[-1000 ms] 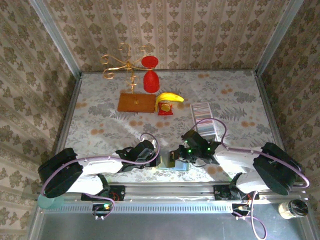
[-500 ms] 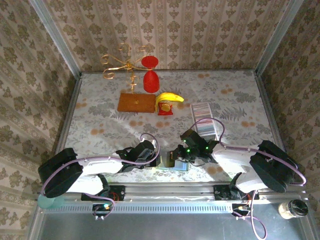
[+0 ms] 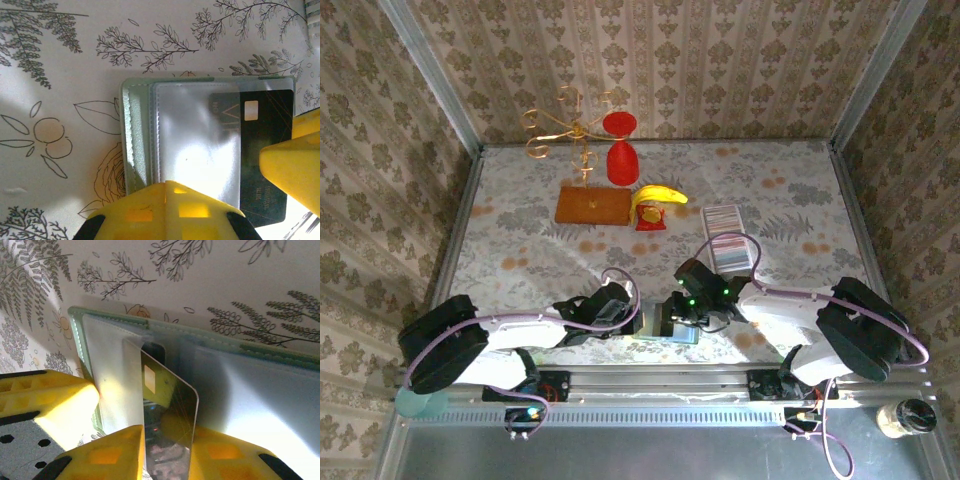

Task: Put the credit cards into the card holder
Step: Insert the credit card into the card slot.

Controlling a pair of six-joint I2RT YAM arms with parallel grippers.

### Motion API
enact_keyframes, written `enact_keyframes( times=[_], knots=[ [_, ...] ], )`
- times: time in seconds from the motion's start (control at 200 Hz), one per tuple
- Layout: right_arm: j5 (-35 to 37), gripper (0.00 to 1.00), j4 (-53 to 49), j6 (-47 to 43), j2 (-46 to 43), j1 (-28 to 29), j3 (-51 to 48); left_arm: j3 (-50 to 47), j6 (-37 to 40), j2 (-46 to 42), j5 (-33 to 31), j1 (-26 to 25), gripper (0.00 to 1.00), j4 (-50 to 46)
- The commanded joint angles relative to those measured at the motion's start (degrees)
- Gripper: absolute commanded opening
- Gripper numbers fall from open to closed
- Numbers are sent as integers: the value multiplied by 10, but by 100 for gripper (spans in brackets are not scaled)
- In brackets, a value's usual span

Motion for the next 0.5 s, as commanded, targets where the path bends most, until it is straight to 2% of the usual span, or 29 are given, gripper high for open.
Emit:
enact_keyframes(
  times=[0.0, 0.23, 0.43, 0.495],
  knots=[
    [15, 26, -31, -14, 24, 12, 26, -13, -5, 7, -2, -8, 0, -4],
    [23, 26, 0, 0, 51, 25, 44, -22, -12, 0, -7, -11, 0, -3],
    [50, 30, -45, -9, 39, 25, 52, -29, -15, -12, -14, -12, 0, -6],
    [52, 27, -48, -11, 28, 25, 48, -30, -14, -13, -16, -12, 0, -7]
  ],
)
